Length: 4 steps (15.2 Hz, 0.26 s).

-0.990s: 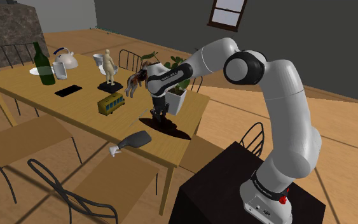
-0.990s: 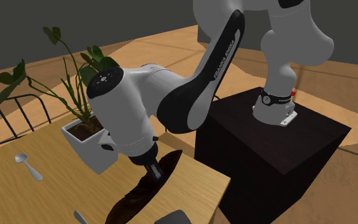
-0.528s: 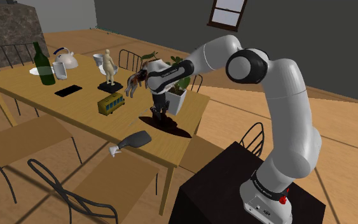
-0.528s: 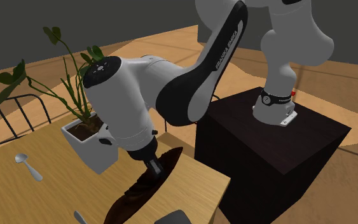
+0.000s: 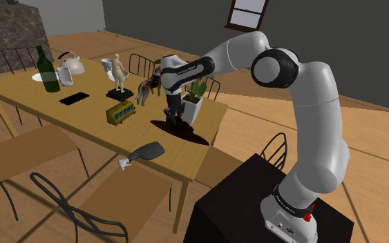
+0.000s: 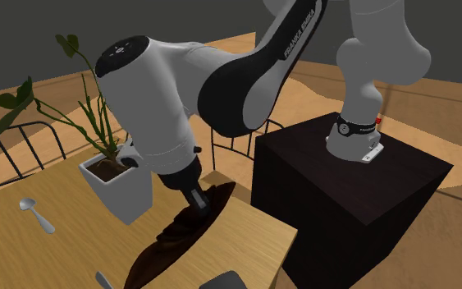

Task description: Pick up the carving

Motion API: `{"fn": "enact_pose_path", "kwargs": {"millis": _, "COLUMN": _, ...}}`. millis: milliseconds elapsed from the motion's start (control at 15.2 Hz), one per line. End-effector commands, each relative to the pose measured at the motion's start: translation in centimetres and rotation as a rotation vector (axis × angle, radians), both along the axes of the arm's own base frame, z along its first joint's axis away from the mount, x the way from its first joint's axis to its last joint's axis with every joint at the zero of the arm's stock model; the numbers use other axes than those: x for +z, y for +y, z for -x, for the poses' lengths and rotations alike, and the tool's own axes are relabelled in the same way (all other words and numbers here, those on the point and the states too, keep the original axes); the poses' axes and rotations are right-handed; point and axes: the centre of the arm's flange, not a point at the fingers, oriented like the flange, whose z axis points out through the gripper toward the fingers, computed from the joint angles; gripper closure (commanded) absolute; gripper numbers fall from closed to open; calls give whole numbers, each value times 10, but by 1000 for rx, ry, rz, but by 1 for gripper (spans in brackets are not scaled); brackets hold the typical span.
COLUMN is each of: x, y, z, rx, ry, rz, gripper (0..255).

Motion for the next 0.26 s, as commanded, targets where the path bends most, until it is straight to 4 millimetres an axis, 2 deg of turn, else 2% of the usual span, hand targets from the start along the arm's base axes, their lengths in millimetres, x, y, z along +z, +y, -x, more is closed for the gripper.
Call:
{"fn": "enact_pose_path", "kwargs": {"millis": 0, "x": 11, "y": 1, "z": 1, "rx": 0, "ry": -1, "rz": 0, "gripper": 255}}
{"fn": "enact_pose_path", "kwargs": {"millis": 198, "x": 17, "y": 1, "z": 1, "rx": 0, "ry": -1, "rz": 0, "gripper": 255}}
